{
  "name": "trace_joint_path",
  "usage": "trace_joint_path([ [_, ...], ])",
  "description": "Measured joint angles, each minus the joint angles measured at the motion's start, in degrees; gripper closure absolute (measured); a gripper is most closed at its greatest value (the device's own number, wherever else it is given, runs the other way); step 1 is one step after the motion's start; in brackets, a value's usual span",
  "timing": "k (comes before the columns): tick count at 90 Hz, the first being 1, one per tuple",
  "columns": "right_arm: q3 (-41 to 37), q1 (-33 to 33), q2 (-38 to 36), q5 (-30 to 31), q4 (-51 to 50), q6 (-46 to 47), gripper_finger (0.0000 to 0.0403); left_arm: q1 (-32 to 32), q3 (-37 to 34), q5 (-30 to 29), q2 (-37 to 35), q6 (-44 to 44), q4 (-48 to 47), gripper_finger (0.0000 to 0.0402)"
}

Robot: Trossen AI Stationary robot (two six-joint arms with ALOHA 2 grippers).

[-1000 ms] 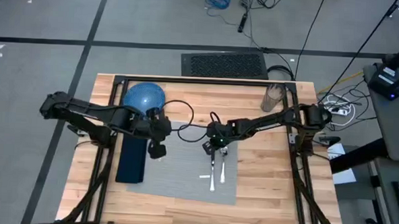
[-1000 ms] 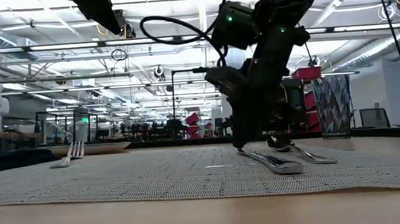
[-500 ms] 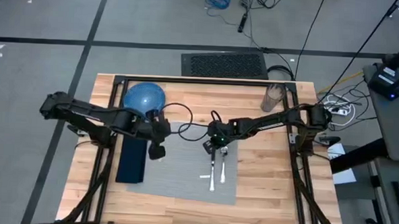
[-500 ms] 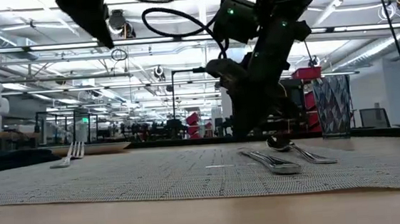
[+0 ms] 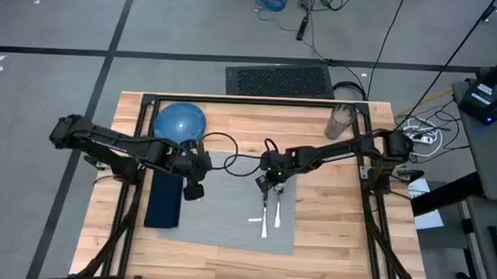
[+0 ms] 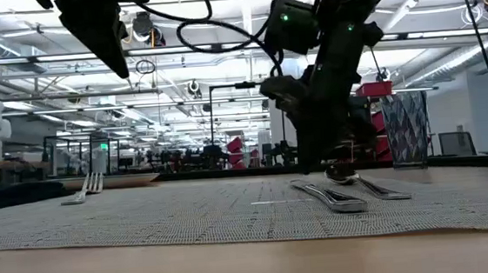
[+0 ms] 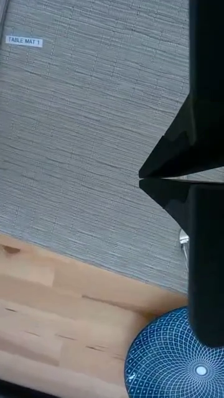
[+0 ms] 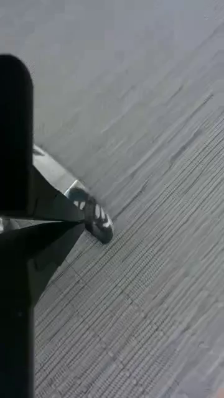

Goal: Set table place
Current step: Adjust the silver knife, then put the silver fork on top of the folded blue napkin

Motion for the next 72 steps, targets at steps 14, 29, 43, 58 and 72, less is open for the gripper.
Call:
trace_joint_path([
  [14, 0.0, -0.01, -0.34, 0.12, 2.63, 0.07, 0.0403, -0.04, 0.0, 0.0, 0.0, 0.2, 0.0, 0.0402],
  [29, 0.0, -0.12, -0.77, 1.46, 3.07, 0.99, 0.0403, -0.03, -0.01, 0.0, 0.0, 0.48, 0.07, 0.0402],
  [43, 0.0, 0.37, -3.39, 1.84, 5.24, 0.34, 0.0403, 0.02, -0.47, -0.64, 0.0, 0.43, 1.07, 0.0402],
  [58, 0.0, 1.76, -7.65, 1.89, 5.0, -1.29, 0.0403, 0.0, -3.11, -0.96, 0.0, -0.7, 6.52, 0.0402],
  [72, 0.0, 3.09, -12.17, 1.89, 4.18, -4.24, 0.0403, 1.06, -6.42, -2.39, 0.0, -10.97, 10.52, 0.0402],
])
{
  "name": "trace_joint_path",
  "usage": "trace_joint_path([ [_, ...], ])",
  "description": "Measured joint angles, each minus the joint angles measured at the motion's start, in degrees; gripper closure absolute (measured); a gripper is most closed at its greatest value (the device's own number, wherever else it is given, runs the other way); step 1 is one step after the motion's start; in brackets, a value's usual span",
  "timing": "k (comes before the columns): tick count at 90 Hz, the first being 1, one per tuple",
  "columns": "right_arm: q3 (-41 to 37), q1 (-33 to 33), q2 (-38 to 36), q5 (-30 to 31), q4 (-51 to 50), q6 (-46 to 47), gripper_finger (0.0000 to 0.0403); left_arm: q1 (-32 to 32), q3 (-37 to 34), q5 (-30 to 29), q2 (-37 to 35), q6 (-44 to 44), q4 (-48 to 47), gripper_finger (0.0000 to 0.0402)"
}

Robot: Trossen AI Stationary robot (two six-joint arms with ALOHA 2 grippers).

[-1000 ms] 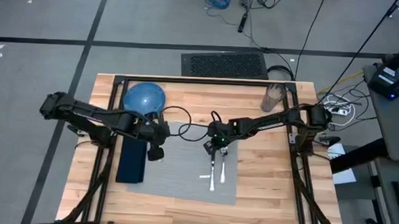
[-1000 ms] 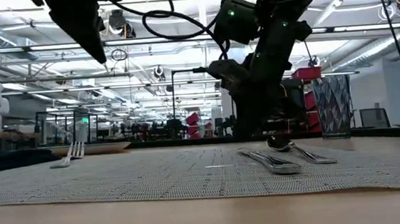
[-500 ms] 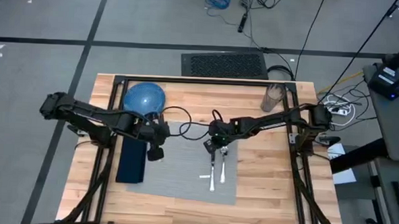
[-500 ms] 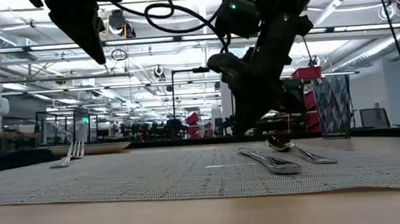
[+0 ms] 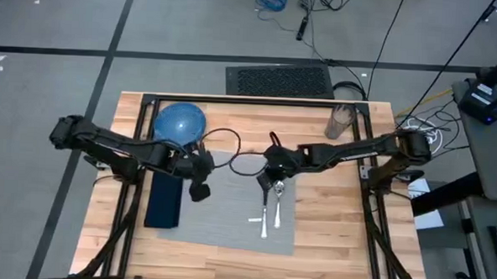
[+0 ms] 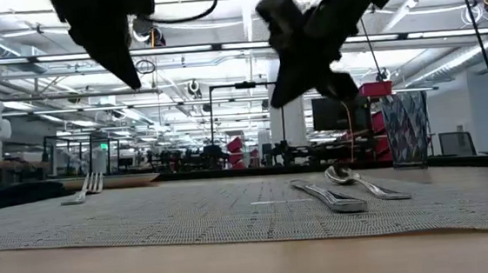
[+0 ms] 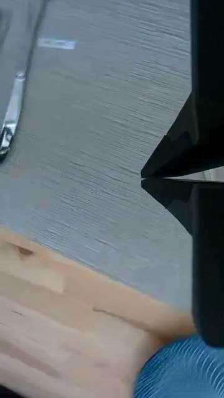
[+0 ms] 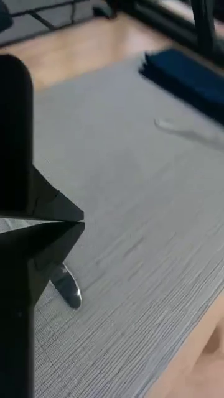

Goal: Set table place
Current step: Put the silver fork on top of the folded blue napkin

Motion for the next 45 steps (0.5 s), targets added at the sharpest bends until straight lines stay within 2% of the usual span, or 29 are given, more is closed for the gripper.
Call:
trace_joint_path([
  [11, 0.02, 0.26, -3.38, -0.02, -2.94, -2.27, 0.0403, 2.39, -2.96, -2.43, 0.0, -18.81, -0.81, 0.0402],
  [26, 0.02, -0.25, -7.5, 2.42, -11.91, -5.68, 0.0403, 5.43, -5.59, -0.83, 0.75, -44.21, -2.71, 0.0402],
  [35, 0.02, -0.25, -8.9, 6.33, -18.6, -6.96, 0.0403, 7.09, -5.95, -0.84, 3.43, -54.04, -8.24, 0.0402],
  [45, 0.02, -0.25, -9.42, 9.09, -23.96, -7.01, 0.0403, 9.51, -5.97, 0.69, 7.19, -59.66, -10.67, 0.0402],
])
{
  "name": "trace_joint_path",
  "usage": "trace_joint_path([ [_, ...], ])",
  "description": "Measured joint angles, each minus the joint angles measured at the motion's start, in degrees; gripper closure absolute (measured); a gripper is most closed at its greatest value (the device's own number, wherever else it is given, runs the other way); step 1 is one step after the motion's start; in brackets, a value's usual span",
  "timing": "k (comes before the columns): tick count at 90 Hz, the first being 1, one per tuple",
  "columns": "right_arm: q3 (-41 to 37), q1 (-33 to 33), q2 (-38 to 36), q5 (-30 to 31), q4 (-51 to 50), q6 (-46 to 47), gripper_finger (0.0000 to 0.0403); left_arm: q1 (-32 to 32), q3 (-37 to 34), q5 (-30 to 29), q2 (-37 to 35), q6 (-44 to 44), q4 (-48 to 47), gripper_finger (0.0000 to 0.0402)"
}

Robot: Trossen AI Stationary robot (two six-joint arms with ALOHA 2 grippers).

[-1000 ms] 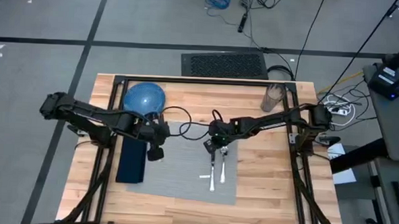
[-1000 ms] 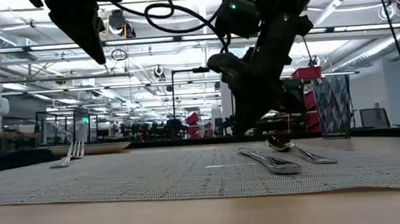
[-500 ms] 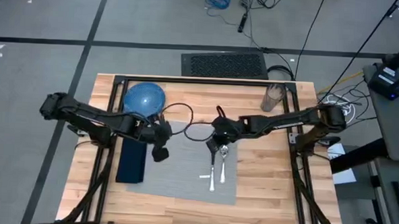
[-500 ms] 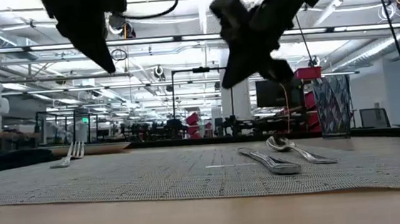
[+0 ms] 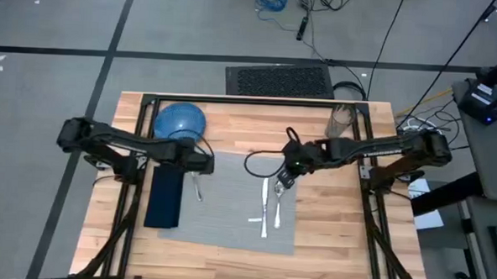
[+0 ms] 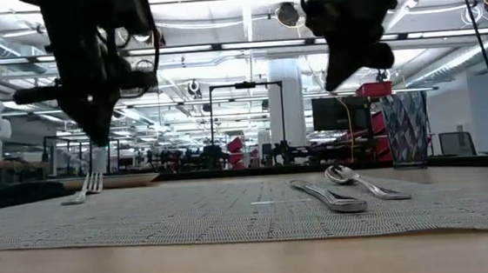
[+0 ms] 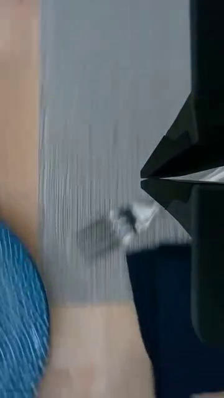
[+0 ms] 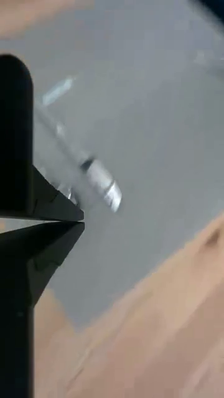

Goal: Set table place
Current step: Put the silver fork on top of the folded blue napkin

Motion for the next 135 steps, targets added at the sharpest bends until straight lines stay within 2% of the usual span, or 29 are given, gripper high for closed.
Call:
trace_joint_path([
  [19, -1.4, 0.2, 0.0, -0.28, -1.39, 0.8, 0.0403, 2.31, 0.02, 7.77, 6.32, 4.25, 0.39, 0.0402],
  [49, -2.43, 1.74, 0.0, -0.28, -1.4, 0.5, 0.0403, 2.27, 0.02, 9.68, 8.9, 5.17, 3.88, 0.0398],
  [59, -2.43, 1.72, 0.0, -0.25, -1.4, 0.44, 0.04, 2.02, 0.07, 10.47, 8.9, 7.06, 5.48, 0.0376],
  [74, -2.43, 1.72, 0.0, -0.26, -1.48, 0.31, 0.0383, 0.51, 0.07, 10.92, 8.9, 6.32, 5.61, 0.0312],
  [86, -2.43, 1.72, 0.0, -0.26, -1.48, -0.9, 0.037, 0.32, 0.07, 10.71, 8.9, 9.05, 4.94, 0.0271],
  [111, -2.43, 1.72, 0.0, -0.13, -1.19, -1.24, 0.0362, 0.5, -0.15, 9.01, 8.9, 7.09, 5.19, 0.0265],
  [135, -2.45, 1.72, 0.0, -0.03, -1.18, -1.07, 0.0362, 0.5, -5.46, 11.5, 8.74, 3.11, 10.06, 0.0265],
])
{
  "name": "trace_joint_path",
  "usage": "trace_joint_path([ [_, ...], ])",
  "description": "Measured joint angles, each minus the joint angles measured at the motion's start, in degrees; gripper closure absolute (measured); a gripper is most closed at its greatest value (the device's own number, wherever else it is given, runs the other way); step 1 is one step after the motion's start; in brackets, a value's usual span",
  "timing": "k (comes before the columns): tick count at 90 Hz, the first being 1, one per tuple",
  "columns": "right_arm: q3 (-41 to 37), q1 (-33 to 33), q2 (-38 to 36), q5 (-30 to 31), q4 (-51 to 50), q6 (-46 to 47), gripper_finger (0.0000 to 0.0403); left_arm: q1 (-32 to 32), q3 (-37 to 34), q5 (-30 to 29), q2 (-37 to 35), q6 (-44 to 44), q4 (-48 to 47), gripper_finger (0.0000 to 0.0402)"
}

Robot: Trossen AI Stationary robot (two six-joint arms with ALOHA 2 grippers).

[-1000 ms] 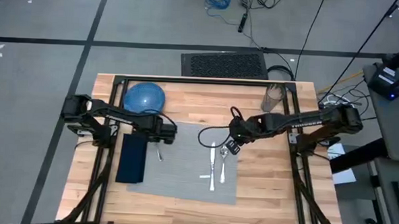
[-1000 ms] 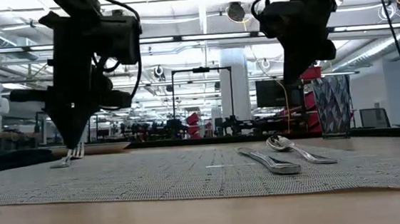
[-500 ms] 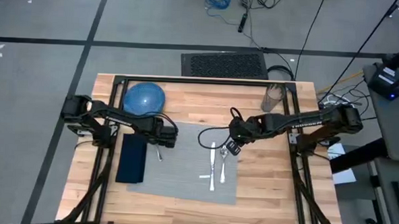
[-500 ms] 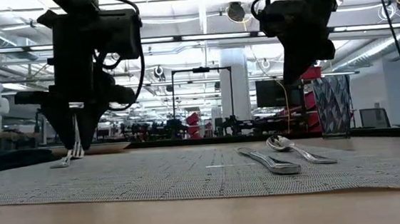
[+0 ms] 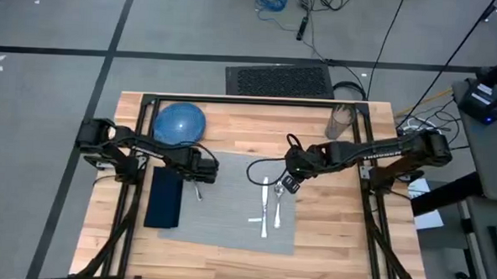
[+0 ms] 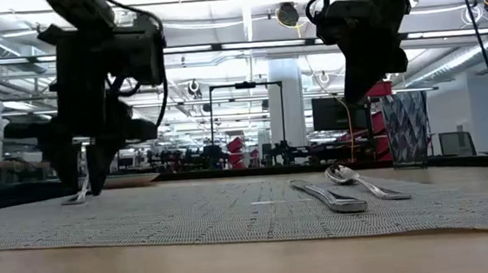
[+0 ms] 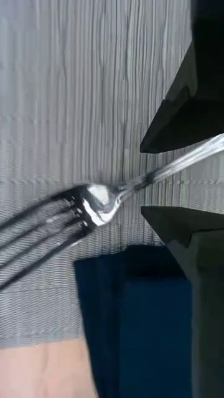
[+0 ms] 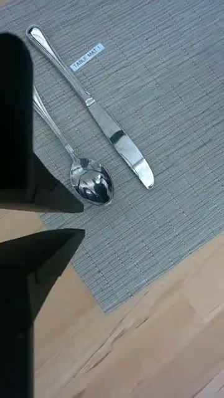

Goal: Set table place
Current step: Put the silver fork on top of the folded blue napkin

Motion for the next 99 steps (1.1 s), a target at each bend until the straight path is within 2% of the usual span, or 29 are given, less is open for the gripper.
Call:
trace_joint_path([
  [23, -0.04, 0.0, 0.02, 0.05, 0.32, -0.1, 0.0362, 0.0, -1.28, 0.23, -0.01, 0.74, 2.61, 0.0277],
  [30, -0.04, 0.0, 0.02, 0.05, 0.42, -0.16, 0.0362, 0.0, -1.3, 0.23, 0.01, 2.35, 3.25, 0.0308],
  [41, -0.04, 0.0, 0.02, 0.31, 0.42, -0.17, 0.0362, -0.02, -1.29, 0.24, 0.03, 4.88, 4.26, 0.0379],
  [45, -0.04, 0.0, 0.02, 0.78, 0.4, -0.17, 0.0362, 0.0, -1.28, 0.23, 0.03, 6.04, 4.29, 0.039],
  [71, -0.04, 0.0, 0.02, 1.52, 0.38, -0.39, 0.0362, -0.13, -0.29, -0.42, -2.66, 9.55, 0.85, 0.0399],
  [89, -0.04, 0.0, 0.02, 1.43, 0.35, -0.39, 0.0362, -2.36, 4.77, -2.07, -10.83, 9.53, -5.89, 0.04],
  [99, -0.04, 0.0, 0.04, 1.24, 0.31, -0.37, 0.0362, -5.91, 7.29, -2.17, -14.63, 5.75, -10.39, 0.0401],
])
